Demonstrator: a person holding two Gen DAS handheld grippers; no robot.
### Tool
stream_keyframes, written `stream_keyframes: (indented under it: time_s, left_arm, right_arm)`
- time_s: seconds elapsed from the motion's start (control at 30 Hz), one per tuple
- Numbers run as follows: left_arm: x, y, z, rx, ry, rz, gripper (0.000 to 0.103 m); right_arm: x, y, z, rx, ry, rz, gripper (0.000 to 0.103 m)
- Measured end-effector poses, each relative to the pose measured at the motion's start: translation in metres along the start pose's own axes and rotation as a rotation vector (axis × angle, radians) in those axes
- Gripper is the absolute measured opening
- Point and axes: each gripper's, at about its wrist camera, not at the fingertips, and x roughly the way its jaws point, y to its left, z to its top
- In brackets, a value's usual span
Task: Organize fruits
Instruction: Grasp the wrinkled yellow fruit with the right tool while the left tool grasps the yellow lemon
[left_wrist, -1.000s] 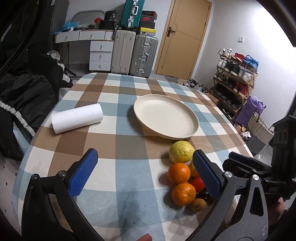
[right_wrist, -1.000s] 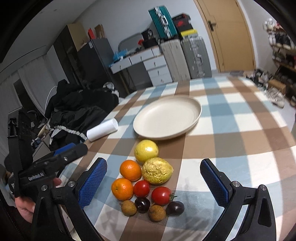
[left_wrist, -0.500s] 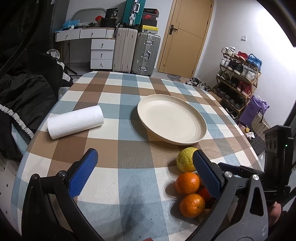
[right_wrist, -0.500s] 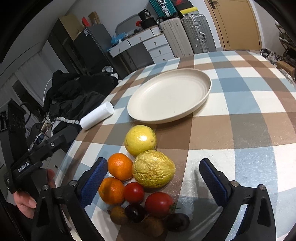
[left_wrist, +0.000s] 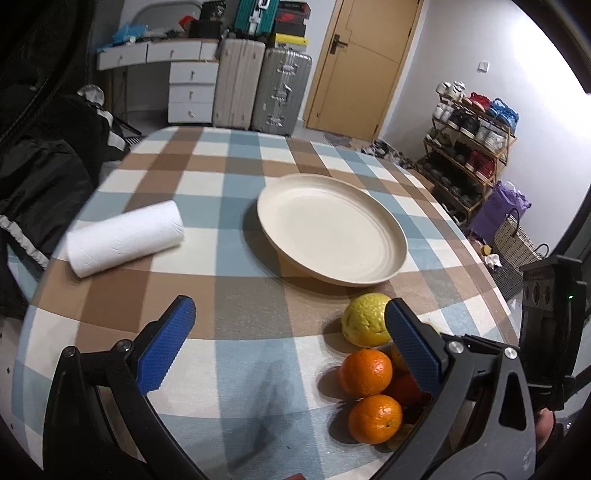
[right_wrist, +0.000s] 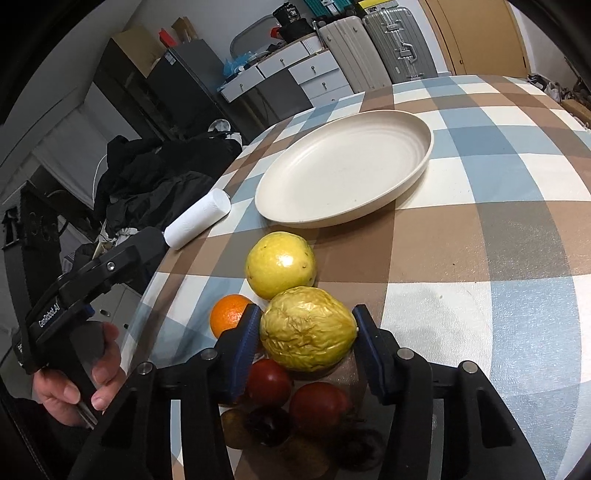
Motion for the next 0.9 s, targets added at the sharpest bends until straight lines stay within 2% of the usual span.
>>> stream_keyframes:
  time_s: [0.17,0.4,0.67,0.83,0.9]
  left_arm:
    - [0.021,-0.012,0.003,0.031,0.075,-0.058,0.102]
    - [0.05,-0.035,0.005,0.046,0.161,-0.118,0.102]
    - [0.078,-0.047,0.009,0.036,0.238,-0.143,0.102]
    - [0.09,-0.054,0.007,0.039,0.286,-0.175,0.088]
    - [0.093,-0.056,0.005,0.038,0.301,-0.189,0.079]
  right_arm:
    - [-0.014,-0.009,0.001,0.035,-0.059,0.018,0.051]
    - [-0.038,-0.022,0.001,0.052,-0.124,0.0,0.051]
    - [-0.053,-0.04,0.0,0.06,-0.159,-0.02,0.051]
    - [-0.054,-0.045,-0.002,0.06,-0.167,-0.004,0.051]
    - [-0.053,-0.046,-0.002,0.064,-0.166,0.004,0.051]
